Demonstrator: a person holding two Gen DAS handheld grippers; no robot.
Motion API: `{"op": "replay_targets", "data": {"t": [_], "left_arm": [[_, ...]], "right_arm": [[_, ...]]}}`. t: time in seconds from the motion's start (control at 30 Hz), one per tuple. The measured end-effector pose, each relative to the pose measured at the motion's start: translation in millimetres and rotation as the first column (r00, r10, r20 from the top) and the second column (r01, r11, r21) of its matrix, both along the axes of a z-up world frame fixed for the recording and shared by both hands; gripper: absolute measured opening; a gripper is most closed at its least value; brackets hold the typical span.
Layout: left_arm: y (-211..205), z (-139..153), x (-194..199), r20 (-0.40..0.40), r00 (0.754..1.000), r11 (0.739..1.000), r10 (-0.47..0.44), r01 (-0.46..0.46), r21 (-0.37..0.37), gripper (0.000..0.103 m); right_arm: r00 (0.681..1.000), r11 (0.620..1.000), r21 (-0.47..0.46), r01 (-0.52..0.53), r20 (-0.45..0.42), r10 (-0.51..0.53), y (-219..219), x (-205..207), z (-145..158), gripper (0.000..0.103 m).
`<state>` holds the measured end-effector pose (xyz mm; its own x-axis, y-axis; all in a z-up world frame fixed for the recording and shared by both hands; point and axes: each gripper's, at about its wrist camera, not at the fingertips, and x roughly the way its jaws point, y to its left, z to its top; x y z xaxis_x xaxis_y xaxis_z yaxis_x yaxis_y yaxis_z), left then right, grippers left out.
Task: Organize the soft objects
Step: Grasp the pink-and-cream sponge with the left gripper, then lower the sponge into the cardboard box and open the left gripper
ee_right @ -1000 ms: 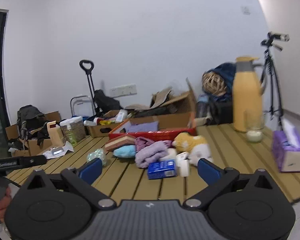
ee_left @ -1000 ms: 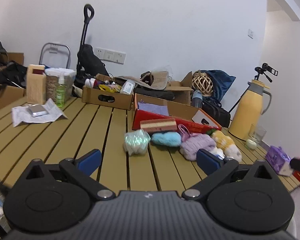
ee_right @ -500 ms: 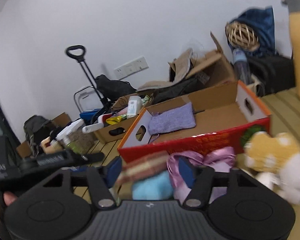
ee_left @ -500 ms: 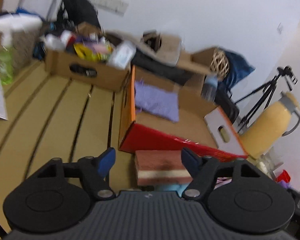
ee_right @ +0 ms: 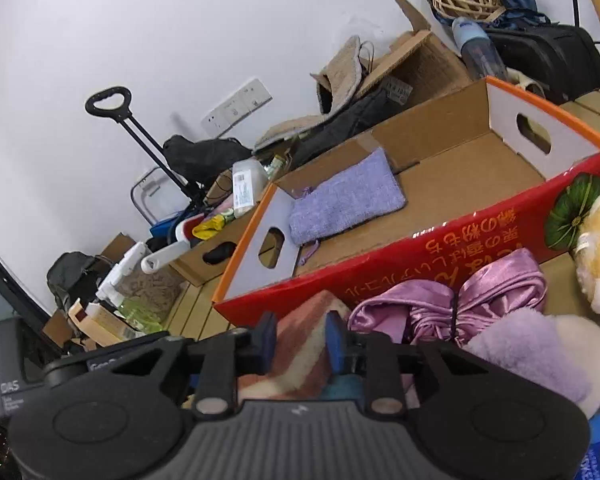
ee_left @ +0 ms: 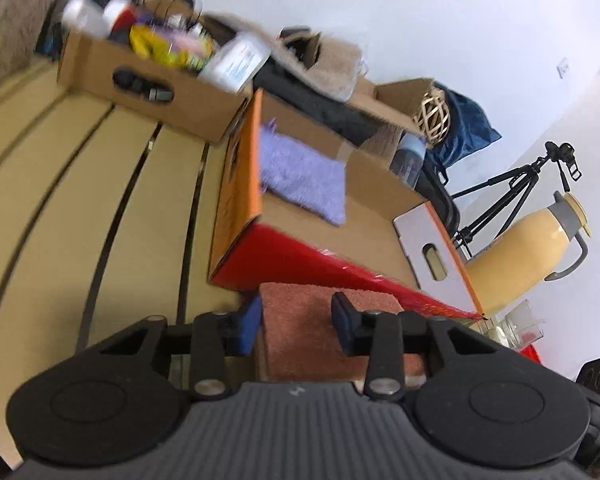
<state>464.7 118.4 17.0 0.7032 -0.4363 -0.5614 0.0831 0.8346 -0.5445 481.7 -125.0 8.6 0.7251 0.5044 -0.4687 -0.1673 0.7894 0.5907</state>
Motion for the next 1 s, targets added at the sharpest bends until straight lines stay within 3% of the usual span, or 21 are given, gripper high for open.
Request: {"op": "replay_targets", "data": {"t": [0.13, 0.37, 0.57, 0.8, 1.0], "left_arm": [[-18, 32, -35, 0.079, 0.997, 0.999, 0.021, -0.025, 0.046, 0.036], [-50, 74, -99, 0.176, 0.984, 1.0, 0.002, -0.008, 0.03, 0.032], [-73, 100, -119, 0.246, 0.969, 0.998, -0.012, -0.002, 0.055, 0.032], [-77, 124, -64, 0.265, 0.964, 0.995, -0.002, -0.025, 0.098, 0.032], [-68, 100, 21, 0.207, 0.978, 0.987, 0.032, -0.064, 0.15, 0.032]], "right_arm": [[0.998, 1.0, 0.017, -0.01, 0.059, 0.009, -10, -22, 20, 0.023], [0.99, 0.999, 0.046, 0.013, 0.138, -0.019, -46, -83, 55, 0.023], [0.976, 0.999, 0.036, 0.031, 0.214, -0.038, -66, -114, 84, 0.023], [0.966, 1.0, 0.013, 0.017, 0.257, -0.019, -64, -73, 111, 0.023], [0.98, 1.0, 0.0, 0.017, 0.198, -0.017, -44, 13, 94, 0.023]]}}
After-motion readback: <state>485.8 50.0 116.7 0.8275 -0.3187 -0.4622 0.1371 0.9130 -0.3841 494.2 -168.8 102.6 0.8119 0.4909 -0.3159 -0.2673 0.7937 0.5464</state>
